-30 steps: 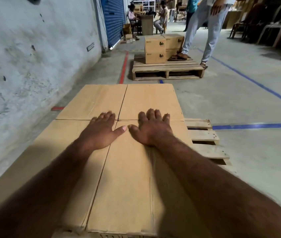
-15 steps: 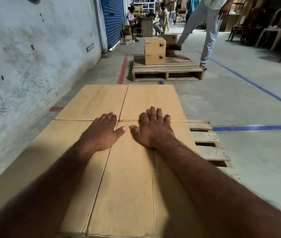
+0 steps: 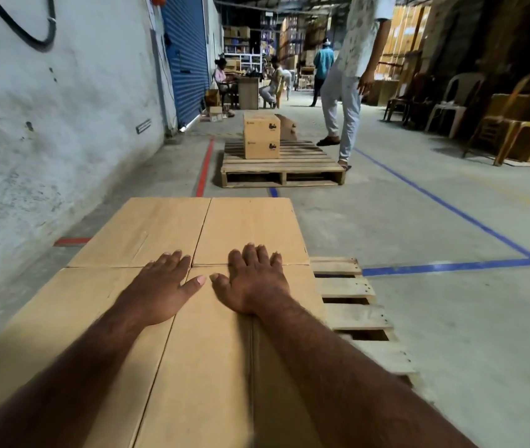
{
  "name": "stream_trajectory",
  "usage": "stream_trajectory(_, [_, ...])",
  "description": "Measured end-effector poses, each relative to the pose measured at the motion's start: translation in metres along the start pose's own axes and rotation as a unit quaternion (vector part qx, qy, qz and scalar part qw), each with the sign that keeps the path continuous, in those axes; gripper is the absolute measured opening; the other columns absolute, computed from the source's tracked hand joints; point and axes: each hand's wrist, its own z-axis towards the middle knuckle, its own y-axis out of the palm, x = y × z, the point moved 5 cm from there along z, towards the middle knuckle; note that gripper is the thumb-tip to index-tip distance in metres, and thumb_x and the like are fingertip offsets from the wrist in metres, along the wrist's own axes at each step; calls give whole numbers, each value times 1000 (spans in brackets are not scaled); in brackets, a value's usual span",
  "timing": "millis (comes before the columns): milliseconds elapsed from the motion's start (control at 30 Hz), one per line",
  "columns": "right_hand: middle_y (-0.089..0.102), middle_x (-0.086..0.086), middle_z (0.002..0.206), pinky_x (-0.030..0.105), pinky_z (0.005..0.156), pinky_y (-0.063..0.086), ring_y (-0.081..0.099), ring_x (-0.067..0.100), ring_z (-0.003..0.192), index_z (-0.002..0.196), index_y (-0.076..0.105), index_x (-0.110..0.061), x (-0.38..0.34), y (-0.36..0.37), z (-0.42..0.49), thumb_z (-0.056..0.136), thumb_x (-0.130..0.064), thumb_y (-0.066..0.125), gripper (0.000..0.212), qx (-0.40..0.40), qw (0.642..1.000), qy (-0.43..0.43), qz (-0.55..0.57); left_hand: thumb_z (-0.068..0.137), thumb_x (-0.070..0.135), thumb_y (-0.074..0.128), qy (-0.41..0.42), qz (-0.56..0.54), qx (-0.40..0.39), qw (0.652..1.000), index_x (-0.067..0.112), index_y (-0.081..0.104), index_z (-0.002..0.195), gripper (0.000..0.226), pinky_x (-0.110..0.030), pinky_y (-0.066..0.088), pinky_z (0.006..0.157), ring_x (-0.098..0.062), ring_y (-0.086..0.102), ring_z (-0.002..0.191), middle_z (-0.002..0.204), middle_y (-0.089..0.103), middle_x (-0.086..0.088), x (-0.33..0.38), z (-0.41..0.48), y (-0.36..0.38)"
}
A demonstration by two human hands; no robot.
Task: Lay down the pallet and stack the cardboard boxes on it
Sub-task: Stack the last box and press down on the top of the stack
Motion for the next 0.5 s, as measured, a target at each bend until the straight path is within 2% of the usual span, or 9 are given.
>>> stream_trajectory(500, [7,19,169,61,123,1,3,38,156,160,16,-15,-1,3,1,97,-64,18,80,2,1000,-14,4,102,56,25,-9,-7,-15,1000,18,15,159,69,-39,6,125,-19,4,154,168,6,-2,0,1,-1])
